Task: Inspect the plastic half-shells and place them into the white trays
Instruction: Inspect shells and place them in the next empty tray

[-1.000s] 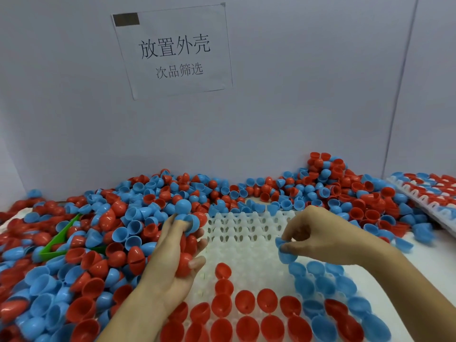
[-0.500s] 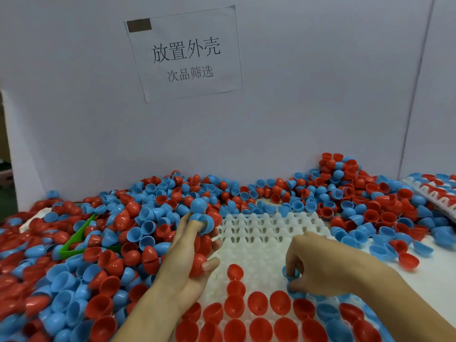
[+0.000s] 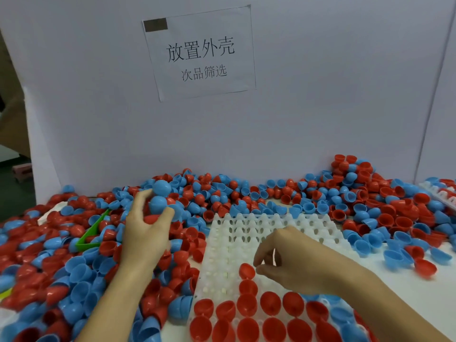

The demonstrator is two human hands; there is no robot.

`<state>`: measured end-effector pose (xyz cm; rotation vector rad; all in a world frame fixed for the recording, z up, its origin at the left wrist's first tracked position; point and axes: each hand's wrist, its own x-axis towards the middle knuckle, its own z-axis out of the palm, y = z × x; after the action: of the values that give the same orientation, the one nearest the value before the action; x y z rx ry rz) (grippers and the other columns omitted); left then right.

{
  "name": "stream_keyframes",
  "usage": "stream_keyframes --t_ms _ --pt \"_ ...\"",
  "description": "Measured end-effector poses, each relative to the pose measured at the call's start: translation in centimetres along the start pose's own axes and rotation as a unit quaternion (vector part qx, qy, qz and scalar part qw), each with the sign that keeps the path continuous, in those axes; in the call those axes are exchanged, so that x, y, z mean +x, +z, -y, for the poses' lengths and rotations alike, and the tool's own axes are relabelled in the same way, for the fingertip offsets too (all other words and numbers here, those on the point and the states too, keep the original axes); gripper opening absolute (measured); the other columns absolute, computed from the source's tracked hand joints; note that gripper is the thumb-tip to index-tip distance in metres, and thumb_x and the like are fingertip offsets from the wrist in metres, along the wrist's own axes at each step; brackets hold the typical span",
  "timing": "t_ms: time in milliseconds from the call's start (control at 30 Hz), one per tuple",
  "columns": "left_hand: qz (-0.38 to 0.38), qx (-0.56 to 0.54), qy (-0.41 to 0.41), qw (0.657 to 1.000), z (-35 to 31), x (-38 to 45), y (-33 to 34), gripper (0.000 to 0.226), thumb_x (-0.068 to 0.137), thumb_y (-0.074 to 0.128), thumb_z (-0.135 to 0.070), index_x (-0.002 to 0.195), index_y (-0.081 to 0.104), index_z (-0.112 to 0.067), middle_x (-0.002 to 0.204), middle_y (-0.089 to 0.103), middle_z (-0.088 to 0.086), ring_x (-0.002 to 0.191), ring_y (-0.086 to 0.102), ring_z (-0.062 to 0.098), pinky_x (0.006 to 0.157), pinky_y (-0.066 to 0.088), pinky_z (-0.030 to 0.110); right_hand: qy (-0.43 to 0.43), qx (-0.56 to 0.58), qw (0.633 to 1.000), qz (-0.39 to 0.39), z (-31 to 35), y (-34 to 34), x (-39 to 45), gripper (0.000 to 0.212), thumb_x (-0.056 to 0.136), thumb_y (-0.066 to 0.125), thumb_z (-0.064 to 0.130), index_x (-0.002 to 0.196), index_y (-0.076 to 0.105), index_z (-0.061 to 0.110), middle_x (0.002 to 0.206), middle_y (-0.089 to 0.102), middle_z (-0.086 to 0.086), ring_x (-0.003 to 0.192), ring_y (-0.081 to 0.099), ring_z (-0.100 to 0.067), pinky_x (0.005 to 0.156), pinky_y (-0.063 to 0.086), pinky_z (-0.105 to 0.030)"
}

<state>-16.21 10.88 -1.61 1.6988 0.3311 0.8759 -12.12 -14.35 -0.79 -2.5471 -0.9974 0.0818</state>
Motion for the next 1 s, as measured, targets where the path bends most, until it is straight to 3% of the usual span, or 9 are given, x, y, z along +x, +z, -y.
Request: stream_keyframes --t_ms 133,333,433,533,633,700,833,900,1000 --pt "-0.075 0.224 0.115 0.965 0.9 1.3 -2.3 0.037 0.087 0.071 -0.014 0.118 0.056 -0.027 0.105 0.061 0.005 0.091 0.053 0.016 0.07 0.042 0.031 0.0 -0.007 0.999 0.032 1.0 0.1 0.9 0.017 0.093 0.069 0.027 0.107 0.076 0.024 0.091 0.068 0.016 0.072 0.062 -0.001 0.063 0.05 -0.016" --pt "-0.029 0.323 0.082 0.943 1.5 1.4 -2.0 0.048 0.086 0.07 -0.015 0.132 0.055 -0.021 0.113 0.054 0.015 0.1 0.049 0.027 0.075 0.041 0.036 0.016 -0.035 0.996 0.083 1.8 0.6 1.7 0.016 0.088 0.073 0.028 0.1 0.077 0.019 0.091 0.073 0.008 0.079 0.068 -0.01 0.077 0.06 -0.031" --pt "0.008 0.335 0.082 0.939 1.7 0.8 -1.2 0.051 0.088 0.07 -0.018 0.135 0.054 -0.023 0.119 0.055 0.013 0.094 0.044 0.016 0.074 0.039 0.03 0.026 -0.076 0.992 0.102 2.1 1.4 2.3 0.011 0.088 0.072 0.024 0.09 0.074 0.013 0.081 0.072 0.002 0.072 0.068 -0.018 0.066 0.06 -0.032" --pt "0.034 0.322 0.073 0.943 1.7 0.5 -0.7 0.049 0.088 0.07 -0.021 0.134 0.053 -0.025 0.117 0.054 0.011 0.097 0.046 0.018 0.074 0.04 0.03 0.026 -0.044 0.994 0.096 1.7 1.4 2.8 0.012 0.09 0.067 0.016 0.092 0.075 0.007 0.089 0.075 -0.008 0.079 0.071 -0.024 0.074 0.062 -0.036" --pt "0.036 0.283 0.061 0.957 1.5 0.5 -0.8 0.047 0.087 0.071 -0.02 0.131 0.055 -0.025 0.113 0.054 0.006 0.1 0.049 0.02 0.078 0.043 0.032 0.023 0.046 0.997 0.063 0.6 -0.3 2.3 0.009 0.092 0.069 0.02 0.096 0.078 0.021 0.086 0.074 0.016 0.079 0.069 0.001 0.072 0.056 -0.017" --pt "0.039 0.259 0.064 0.963 1.3 0.4 -0.9 0.044 0.086 0.072 -0.018 0.127 0.056 -0.027 0.11 0.055 0.003 0.101 0.052 0.02 0.079 0.045 0.031 0.018 0.088 0.995 0.05 -0.3 -1.5 1.5 0.009 0.091 0.07 0.024 0.09 0.077 0.029 0.079 0.071 0.024 0.077 0.067 0.004 0.068 0.052 -0.014" --pt "0.057 0.218 0.091 0.97 0.7 -0.1 -0.6 0.034 0.086 0.073 -0.011 0.108 0.055 -0.031 0.086 0.059 -0.013 0.078 0.06 -0.006 0.05 0.044 0.009 0.034 0.12 0.991 0.043 -2.5 -2.6 0.2 0.011 0.093 0.068 0.024 0.093 0.079 0.027 0.089 0.075 0.007 0.083 0.07 -0.011 0.081 0.058 -0.032" --pt "0.062 0.201 0.089 0.974 0.5 -0.3 -0.3 0.037 0.087 0.072 -0.009 0.105 0.052 -0.033 0.078 0.058 -0.015 0.07 0.053 -0.023 0.052 0.039 -0.002 0.044 0.13 0.99 0.035 -3.1 -2.8 -0.4 0.012 0.094 0.067 0.025 0.094 0.079 0.026 0.091 0.076 0.002 0.086 0.071 -0.016 0.085 0.058 -0.039" --pt "0.067 0.198 0.08 0.974 0.4 -0.5 -0.2 0.035 0.086 0.073 -0.01 0.106 0.054 -0.031 0.08 0.06 -0.013 0.073 0.059 -0.014 0.053 0.038 -0.004 0.063 0.109 0.992 0.028 -3.5 -3.0 -1.1 0.01 0.093 0.069 0.027 0.091 0.079 0.029 0.089 0.076 0.007 0.085 0.07 -0.014 0.084 0.058 -0.04"
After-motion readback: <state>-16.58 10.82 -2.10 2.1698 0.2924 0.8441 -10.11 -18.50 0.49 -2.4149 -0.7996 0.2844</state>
